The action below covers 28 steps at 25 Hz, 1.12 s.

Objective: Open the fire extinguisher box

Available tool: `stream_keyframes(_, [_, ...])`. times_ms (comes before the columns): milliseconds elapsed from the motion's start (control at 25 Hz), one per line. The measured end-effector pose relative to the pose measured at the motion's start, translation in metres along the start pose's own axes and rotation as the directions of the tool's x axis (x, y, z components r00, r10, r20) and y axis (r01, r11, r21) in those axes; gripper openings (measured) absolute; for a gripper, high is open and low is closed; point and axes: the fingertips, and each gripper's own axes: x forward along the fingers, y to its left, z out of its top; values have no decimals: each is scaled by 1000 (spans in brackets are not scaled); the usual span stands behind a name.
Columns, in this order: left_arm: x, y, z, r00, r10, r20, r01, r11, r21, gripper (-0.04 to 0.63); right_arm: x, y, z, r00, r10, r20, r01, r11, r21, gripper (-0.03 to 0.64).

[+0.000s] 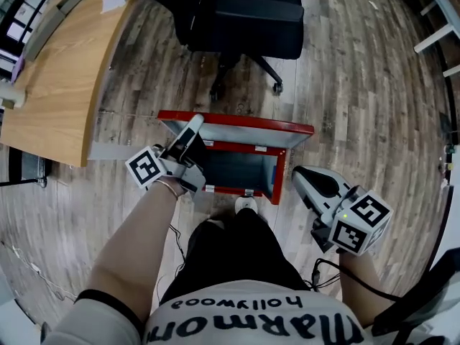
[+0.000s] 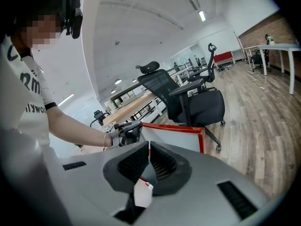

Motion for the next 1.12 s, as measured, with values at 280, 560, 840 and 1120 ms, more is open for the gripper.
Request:
stream_keyframes(280, [26,15,17,997,26,71,-24,999,-36,34,4,-26,4,1000,-1,-14,1,1000,27,12])
stream_keyframes(560, [48,41,32,996,66,62,-60,995,-85,35,23,-34,0,1000,-12,-28,14,997,77,12])
stream_keyframes(840, [68,61,42,998,47,43,-42,992,-121,35,52,-40,-9,999,-11,-52,17,993,118,12])
stream_keyframes(1120, [79,80,46,998,30,58,-21,989,-147,37,73,-39,-32,996,7,-88,6,989,147,12])
